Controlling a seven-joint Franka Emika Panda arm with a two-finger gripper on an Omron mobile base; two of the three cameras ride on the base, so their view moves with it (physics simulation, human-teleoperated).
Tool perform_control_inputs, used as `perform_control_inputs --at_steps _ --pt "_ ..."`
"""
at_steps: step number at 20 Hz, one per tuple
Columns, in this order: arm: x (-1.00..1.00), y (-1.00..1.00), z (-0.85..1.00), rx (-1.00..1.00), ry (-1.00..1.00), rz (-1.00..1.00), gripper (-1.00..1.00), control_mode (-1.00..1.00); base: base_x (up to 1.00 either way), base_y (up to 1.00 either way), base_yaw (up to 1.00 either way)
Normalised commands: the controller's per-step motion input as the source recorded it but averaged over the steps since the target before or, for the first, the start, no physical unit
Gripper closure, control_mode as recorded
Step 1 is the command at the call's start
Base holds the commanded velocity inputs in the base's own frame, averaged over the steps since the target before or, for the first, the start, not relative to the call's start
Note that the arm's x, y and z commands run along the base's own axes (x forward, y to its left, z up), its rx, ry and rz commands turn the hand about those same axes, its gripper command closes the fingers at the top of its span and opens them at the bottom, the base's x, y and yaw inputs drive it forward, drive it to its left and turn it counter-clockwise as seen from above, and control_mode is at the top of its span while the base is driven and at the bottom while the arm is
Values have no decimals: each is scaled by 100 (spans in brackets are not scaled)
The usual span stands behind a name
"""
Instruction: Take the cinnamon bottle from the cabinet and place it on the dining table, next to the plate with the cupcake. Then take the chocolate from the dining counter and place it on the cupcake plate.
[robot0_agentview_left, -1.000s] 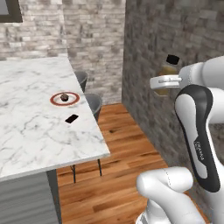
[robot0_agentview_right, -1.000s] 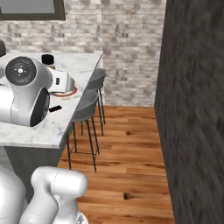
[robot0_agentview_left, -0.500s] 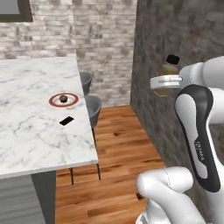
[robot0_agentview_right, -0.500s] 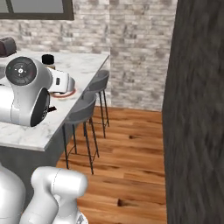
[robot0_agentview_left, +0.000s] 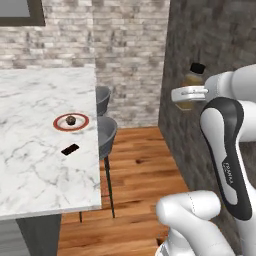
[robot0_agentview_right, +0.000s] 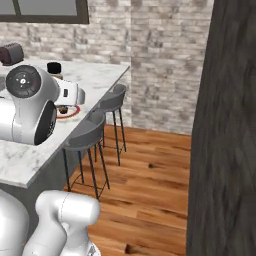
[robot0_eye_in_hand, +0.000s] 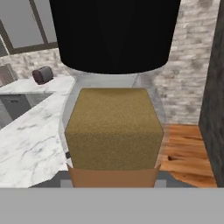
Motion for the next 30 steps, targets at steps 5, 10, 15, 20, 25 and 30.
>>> perform_control_inputs --at_steps 5,10,15,20,25,30 --pt "0 0 0 0 0 0 100 100 66 -38 23" --pt "0 0 0 0 0 0 100 100 63 -34 28" --pt "0 0 0 0 0 0 100 100 60 -31 32" --pt "0 0 0 0 0 0 100 100 48 -24 46" --pt "0 0 0 0 0 0 100 100 41 -23 51" --pt "0 0 0 0 0 0 100 100 38 -39 30"
